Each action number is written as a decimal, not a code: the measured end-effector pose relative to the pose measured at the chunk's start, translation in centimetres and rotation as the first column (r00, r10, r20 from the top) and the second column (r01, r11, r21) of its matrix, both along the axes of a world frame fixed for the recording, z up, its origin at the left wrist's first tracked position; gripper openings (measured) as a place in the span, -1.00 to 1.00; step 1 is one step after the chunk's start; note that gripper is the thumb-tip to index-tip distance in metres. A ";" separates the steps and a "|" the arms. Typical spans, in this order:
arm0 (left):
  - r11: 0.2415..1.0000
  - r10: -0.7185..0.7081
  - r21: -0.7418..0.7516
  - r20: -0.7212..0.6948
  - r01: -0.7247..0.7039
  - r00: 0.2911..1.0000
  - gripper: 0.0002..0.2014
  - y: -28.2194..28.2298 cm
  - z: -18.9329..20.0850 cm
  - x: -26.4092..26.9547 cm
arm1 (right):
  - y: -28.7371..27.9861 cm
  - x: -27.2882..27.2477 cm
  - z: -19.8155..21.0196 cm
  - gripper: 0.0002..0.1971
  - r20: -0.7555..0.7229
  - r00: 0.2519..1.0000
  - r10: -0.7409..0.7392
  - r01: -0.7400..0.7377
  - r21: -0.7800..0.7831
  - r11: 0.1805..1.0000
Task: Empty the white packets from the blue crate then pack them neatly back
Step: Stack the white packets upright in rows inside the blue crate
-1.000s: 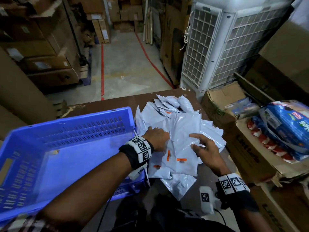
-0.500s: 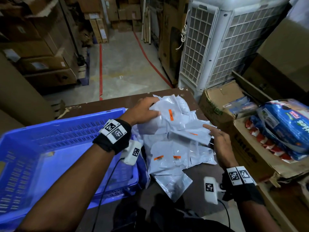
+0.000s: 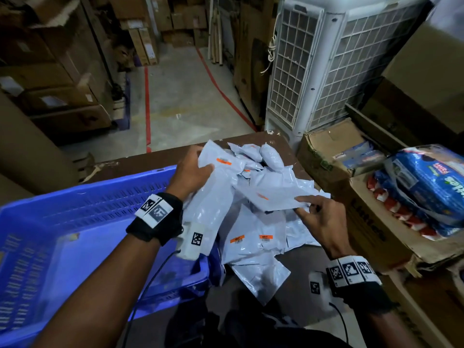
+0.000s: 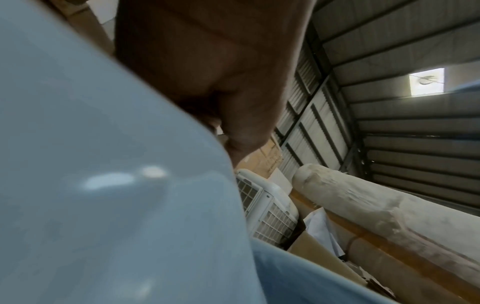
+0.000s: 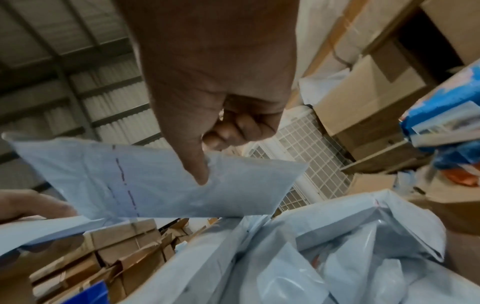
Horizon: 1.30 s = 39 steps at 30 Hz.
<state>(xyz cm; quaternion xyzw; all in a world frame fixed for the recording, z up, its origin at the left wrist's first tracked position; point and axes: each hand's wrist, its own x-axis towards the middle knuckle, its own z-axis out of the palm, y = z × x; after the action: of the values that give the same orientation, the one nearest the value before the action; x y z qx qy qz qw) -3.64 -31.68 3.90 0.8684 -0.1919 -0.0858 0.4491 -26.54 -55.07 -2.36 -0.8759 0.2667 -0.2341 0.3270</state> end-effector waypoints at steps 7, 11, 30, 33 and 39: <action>0.981 0.148 0.137 -0.067 -0.137 0.987 -0.42 3.0 -2.3 0.1 | 2.3 2.5 0.8 -0.79 0.060 0.976 0.211 -0.196 -0.199 0.960; 0.979 0.147 0.154 -0.067 -0.136 0.987 -0.34 3.5 -3.7 -0.9 | 4.0 4.1 -1.2 -0.62 -0.234 0.910 0.342 -0.377 -0.124 0.918; 0.716 -0.118 0.678 -0.115 0.165 0.986 0.38 3.8 -4.5 -6.1 | 3.5 4.9 -1.8 -0.19 -0.513 0.784 0.350 -0.415 -0.014 0.910; 0.681 -0.109 0.715 -0.119 0.161 0.987 0.34 3.3 -4.4 -6.3 | 3.6 5.2 -1.6 -0.22 -0.519 0.783 0.343 -0.423 -0.041 0.905; 0.732 -0.069 0.671 -0.105 0.122 0.992 0.02 3.4 -4.4 -6.3 | 3.3 5.1 -0.6 -0.24 -0.476 0.815 0.331 -0.393 -0.033 0.919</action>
<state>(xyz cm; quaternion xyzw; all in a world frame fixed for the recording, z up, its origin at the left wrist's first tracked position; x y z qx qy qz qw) -9.90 -28.33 -0.50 0.9573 -0.1755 -0.2039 0.1053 -21.42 -51.78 -2.91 -0.9599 0.1492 0.0305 0.2352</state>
